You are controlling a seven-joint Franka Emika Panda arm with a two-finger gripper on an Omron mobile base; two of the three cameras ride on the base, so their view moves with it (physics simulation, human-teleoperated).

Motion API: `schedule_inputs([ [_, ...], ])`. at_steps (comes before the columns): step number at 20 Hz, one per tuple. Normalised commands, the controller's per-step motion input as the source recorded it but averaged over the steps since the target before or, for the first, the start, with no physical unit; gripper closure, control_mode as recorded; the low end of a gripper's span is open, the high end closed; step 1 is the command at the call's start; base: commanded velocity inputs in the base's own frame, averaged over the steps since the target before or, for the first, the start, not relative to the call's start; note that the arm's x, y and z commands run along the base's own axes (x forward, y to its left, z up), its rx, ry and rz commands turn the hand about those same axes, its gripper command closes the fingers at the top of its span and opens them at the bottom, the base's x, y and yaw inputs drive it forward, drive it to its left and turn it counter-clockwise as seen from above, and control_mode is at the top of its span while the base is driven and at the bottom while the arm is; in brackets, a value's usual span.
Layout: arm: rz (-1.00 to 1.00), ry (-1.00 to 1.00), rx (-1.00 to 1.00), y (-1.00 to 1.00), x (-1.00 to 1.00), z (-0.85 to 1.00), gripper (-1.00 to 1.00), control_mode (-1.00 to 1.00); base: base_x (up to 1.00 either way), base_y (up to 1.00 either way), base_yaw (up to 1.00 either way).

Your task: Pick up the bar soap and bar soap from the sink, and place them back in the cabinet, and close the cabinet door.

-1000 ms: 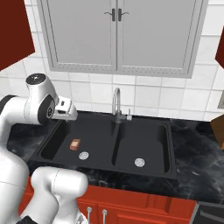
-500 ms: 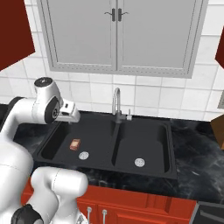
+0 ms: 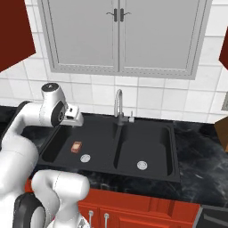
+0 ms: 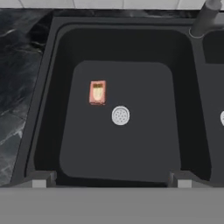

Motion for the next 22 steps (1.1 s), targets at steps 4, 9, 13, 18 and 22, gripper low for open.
schedule_inputs([
  [4, 0.00, 0.00, 0.00, 0.14, 0.32, -0.33, -1.00, -1.00, 0.00, 0.00, 0.00],
  [9, 0.00, 0.00, 0.00, 0.13, 0.29, -0.34, -1.00, -1.00, 0.00, 0.00, 0.00],
  [13, 0.00, 0.00, 0.00, 0.12, 0.31, -0.33, -1.00, -1.00, 0.00, 0.00, 0.00],
  [18, 0.00, 0.00, 0.00, 0.09, 0.27, -0.34, -1.00, -1.00, 0.00, 0.00, 0.00],
  [22, 0.00, 0.00, 0.00, 0.04, 0.27, -0.32, -1.00, -1.00, 0.00, 0.00, 0.00],
])
